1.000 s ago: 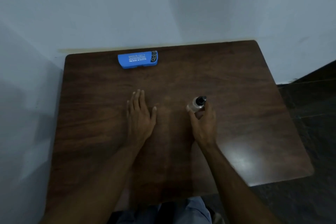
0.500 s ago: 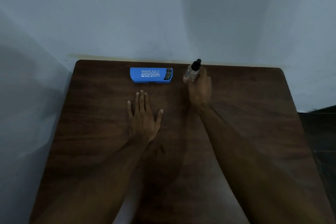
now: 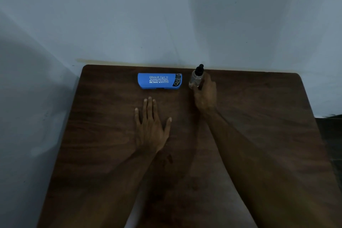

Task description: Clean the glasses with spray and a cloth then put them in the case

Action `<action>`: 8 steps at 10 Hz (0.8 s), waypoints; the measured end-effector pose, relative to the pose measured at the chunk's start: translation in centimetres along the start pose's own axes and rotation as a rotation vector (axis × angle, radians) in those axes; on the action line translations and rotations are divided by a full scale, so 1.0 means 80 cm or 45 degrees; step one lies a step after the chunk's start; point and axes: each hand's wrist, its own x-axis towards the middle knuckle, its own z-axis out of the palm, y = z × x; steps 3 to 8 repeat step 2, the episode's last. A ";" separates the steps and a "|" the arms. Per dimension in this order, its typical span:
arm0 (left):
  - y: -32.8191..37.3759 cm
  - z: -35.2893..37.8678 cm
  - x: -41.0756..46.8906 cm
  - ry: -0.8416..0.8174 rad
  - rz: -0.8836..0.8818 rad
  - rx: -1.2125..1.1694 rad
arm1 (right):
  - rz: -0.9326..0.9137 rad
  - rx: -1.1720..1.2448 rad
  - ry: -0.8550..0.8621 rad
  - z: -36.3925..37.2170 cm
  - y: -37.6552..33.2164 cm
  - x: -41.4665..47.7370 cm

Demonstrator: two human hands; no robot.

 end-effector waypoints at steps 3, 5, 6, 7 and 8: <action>0.001 -0.001 -0.002 0.040 0.005 -0.032 | 0.038 0.103 0.001 0.001 0.010 -0.004; 0.001 -0.001 -0.002 0.040 0.005 -0.032 | 0.038 0.103 0.001 0.001 0.010 -0.004; 0.001 -0.001 -0.002 0.040 0.005 -0.032 | 0.038 0.103 0.001 0.001 0.010 -0.004; 0.001 -0.001 -0.002 0.040 0.005 -0.032 | 0.038 0.103 0.001 0.001 0.010 -0.004; 0.001 -0.001 -0.002 0.040 0.005 -0.032 | 0.038 0.103 0.001 0.001 0.010 -0.004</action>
